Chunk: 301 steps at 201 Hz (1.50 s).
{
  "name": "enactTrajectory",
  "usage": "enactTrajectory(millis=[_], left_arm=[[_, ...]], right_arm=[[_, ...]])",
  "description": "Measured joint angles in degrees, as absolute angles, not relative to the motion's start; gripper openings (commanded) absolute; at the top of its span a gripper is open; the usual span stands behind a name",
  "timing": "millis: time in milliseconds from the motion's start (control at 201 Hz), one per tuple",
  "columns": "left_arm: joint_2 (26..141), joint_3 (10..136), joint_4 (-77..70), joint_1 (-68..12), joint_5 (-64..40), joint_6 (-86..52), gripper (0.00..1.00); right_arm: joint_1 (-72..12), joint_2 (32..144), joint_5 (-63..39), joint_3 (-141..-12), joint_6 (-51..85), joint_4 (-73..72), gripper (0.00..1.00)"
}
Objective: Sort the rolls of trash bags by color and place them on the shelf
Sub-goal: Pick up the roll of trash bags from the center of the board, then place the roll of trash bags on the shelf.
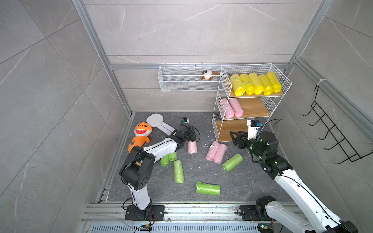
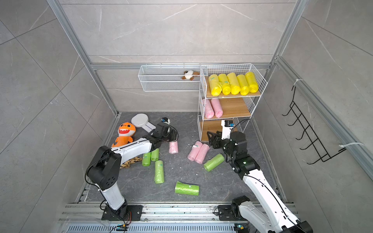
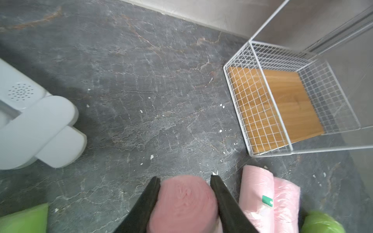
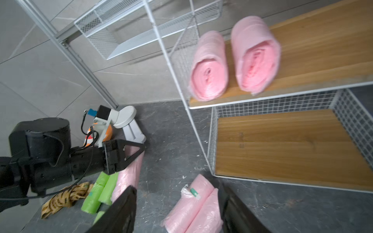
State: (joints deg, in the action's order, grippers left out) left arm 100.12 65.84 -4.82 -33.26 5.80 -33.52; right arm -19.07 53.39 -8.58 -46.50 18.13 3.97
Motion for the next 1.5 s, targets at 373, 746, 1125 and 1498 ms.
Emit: enactTrajectory(millis=[373, 746, 1125, 1498], left_arm=[[85.23, 52.51, -18.92, -31.73, 5.19, -47.94, 0.25], [76.2, 42.81, -31.57, -31.99, 4.56, -62.92, 0.24], [73.84, 37.5, -38.87, -33.93, 7.75, -73.34, 0.24], [73.32, 36.29, -43.16, -34.89, 10.61, -77.3, 0.24]], right_arm=[[-40.47, 59.75, -1.85, -48.86, 17.8, 1.5, 0.72], [-47.03, 74.11, -3.2, -48.86, 23.27, -14.57, 0.9], [-48.9, 82.37, -2.96, -48.86, 30.0, -27.33, 0.83], [-50.35, 83.29, 0.45, -48.86, 30.96, -30.55, 0.47]])
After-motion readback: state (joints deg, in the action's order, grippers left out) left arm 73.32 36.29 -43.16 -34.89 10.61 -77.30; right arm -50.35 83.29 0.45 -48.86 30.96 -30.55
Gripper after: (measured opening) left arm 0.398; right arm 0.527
